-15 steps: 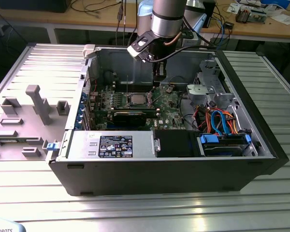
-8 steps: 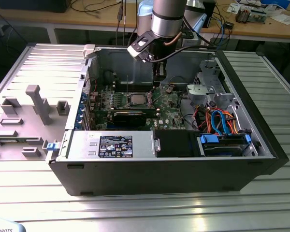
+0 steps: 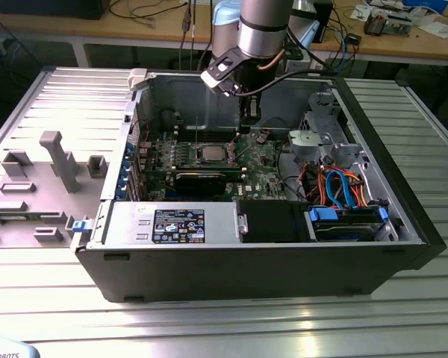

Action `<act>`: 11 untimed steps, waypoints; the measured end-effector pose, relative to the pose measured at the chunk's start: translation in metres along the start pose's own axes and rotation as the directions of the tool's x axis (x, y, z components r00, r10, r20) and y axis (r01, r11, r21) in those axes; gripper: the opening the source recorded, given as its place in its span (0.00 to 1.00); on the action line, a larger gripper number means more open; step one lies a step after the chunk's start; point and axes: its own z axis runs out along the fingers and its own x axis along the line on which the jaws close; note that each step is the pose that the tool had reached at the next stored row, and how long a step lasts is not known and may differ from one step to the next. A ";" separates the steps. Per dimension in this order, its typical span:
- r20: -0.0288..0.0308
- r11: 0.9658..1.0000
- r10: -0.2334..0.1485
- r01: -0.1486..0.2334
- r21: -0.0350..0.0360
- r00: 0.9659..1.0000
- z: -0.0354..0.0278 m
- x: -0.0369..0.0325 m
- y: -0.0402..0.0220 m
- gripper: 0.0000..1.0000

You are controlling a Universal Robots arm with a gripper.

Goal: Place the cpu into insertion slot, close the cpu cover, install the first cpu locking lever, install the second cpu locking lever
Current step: 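Close the cpu cover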

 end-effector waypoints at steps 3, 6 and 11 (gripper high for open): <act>0.000 1.000 0.000 0.000 0.000 1.000 0.0000 0.0000 0.0004 0.11; 0.000 1.000 0.000 0.000 0.000 1.000 0.0000 0.0000 0.0005 0.11; 0.000 1.000 0.000 0.000 0.000 1.000 0.0003 0.0000 0.0012 0.11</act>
